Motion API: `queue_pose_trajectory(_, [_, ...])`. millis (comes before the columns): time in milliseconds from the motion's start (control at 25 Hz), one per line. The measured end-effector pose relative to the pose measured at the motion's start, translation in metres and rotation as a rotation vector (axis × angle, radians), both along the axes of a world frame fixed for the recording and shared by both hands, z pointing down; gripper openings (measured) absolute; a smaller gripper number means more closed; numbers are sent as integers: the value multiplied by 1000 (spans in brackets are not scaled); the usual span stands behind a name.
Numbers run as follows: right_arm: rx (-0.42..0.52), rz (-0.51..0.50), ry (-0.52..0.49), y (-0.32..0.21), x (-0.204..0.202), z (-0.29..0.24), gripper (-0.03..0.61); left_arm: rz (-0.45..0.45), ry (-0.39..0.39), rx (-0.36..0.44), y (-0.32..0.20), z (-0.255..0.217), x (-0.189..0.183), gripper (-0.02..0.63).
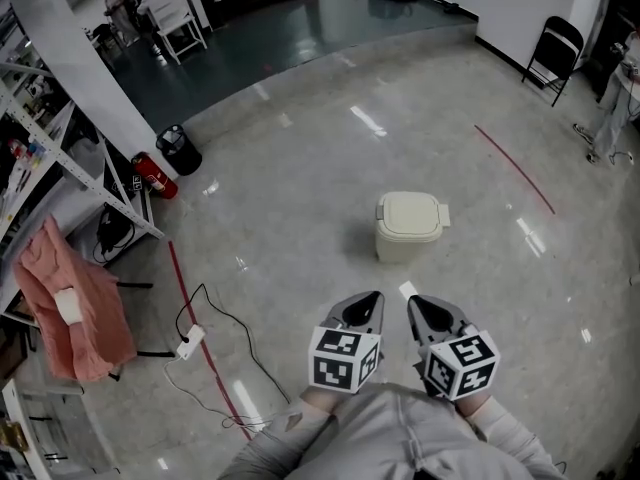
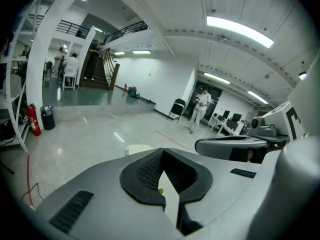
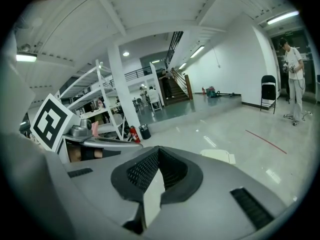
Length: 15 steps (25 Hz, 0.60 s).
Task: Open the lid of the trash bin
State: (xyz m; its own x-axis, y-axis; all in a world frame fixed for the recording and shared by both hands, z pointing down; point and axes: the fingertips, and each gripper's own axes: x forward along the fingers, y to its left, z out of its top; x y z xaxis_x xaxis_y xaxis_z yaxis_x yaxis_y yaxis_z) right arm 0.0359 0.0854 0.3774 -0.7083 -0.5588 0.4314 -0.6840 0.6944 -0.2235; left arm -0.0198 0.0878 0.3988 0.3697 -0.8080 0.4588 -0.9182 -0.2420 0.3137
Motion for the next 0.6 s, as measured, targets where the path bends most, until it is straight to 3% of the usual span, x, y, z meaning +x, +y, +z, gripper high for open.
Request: queue_pose_trajectory(600, [-60, 8, 5, -104, -77, 20, 3, 69, -26, -41, -104, 20, -69, 3])
